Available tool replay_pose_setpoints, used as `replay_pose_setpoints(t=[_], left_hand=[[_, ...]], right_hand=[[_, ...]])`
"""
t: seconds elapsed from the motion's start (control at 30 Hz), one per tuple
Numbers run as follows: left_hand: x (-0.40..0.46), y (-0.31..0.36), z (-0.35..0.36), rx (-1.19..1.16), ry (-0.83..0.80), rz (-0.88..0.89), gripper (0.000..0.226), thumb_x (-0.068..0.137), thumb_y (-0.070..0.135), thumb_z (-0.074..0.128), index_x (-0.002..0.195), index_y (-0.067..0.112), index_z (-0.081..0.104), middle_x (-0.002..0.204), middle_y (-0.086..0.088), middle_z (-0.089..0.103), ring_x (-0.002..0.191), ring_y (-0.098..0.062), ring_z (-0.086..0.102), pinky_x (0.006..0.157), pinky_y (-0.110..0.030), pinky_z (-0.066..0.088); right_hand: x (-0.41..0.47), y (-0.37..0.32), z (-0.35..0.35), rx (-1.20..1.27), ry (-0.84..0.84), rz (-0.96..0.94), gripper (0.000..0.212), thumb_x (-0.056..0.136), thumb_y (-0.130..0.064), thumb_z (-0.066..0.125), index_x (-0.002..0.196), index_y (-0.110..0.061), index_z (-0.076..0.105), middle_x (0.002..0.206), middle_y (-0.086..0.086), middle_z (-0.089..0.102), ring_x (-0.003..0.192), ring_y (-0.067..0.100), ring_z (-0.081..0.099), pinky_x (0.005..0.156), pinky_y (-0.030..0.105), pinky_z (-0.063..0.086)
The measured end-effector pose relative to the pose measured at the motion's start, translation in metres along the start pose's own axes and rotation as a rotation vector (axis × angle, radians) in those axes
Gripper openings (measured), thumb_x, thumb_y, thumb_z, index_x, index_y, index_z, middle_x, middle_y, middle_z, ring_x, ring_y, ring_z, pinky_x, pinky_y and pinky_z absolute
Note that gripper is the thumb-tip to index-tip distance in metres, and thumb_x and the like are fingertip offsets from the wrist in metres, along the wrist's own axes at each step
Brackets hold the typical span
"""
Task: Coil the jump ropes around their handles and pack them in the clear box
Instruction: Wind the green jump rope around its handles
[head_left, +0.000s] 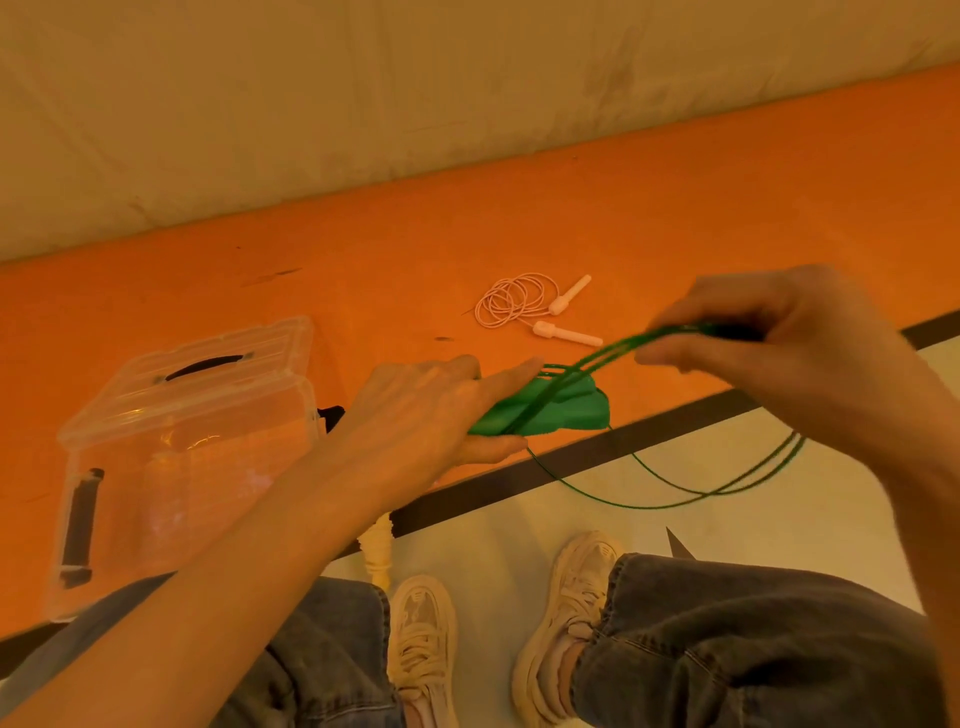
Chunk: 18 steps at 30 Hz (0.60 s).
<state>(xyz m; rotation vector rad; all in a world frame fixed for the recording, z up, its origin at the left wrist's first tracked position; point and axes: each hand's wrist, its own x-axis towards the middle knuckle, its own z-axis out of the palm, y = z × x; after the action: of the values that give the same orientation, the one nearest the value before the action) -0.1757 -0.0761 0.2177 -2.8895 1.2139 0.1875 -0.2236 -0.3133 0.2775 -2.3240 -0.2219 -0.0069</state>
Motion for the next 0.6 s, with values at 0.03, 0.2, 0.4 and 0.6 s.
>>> replay_pose_setpoints(t=[0.03, 0.2, 0.4, 0.6], left_hand=[[-0.001, 0.003, 0.0, 0.007, -0.003, 0.031, 0.07, 0.086, 0.069, 0.018, 0.149, 0.043, 0.002, 0.095, 0.009, 0.039, 0.078, -0.012, 0.045, 0.064, -0.031, 0.045], [-0.002, 0.018, -0.008, 0.014, 0.031, 0.082, 0.09, 0.078, 0.069, 0.015, 0.153, 0.023, -0.003, 0.111, 0.006, 0.052, 0.093, -0.014, 0.055, 0.073, -0.037, 0.05], [-0.006, 0.031, -0.013, 0.051, 0.047, 0.027, 0.106, 0.087, 0.071, 0.032, 0.139, 0.009, -0.037, 0.113, 0.002, 0.054, 0.074, -0.01, 0.038, 0.064, -0.032, 0.047], [-0.01, 0.034, -0.013, 0.062, 0.111, 0.133, 0.083, 0.078, 0.06, 0.041, 0.149, 0.018, 0.033, 0.068, -0.001, 0.044, 0.048, -0.017, 0.038, 0.038, -0.017, 0.009]], right_hand=[[0.005, -0.002, 0.003, 0.034, 0.038, -0.043, 0.019, 0.072, -0.043, 0.064, 0.083, -0.03, 0.072, 0.063, -0.008, 0.062, 0.056, 0.0, 0.053, 0.051, 0.01, 0.038], [0.036, 0.009, 0.019, 0.121, 0.111, -0.031, 0.01, 0.082, -0.015, 0.07, 0.091, -0.017, 0.075, 0.059, -0.021, 0.063, 0.057, -0.001, 0.054, 0.055, 0.008, 0.038], [0.045, 0.019, 0.027, 0.153, 0.07, 0.029, 0.011, 0.082, -0.021, 0.071, 0.092, -0.021, 0.076, 0.056, -0.017, 0.064, 0.05, -0.001, 0.05, 0.048, 0.009, 0.035], [0.051, 0.022, 0.037, 0.189, -0.034, 0.088, 0.009, 0.077, -0.025, 0.074, 0.086, -0.022, 0.077, 0.058, 0.003, 0.063, 0.052, 0.015, 0.05, 0.051, 0.031, 0.037]])
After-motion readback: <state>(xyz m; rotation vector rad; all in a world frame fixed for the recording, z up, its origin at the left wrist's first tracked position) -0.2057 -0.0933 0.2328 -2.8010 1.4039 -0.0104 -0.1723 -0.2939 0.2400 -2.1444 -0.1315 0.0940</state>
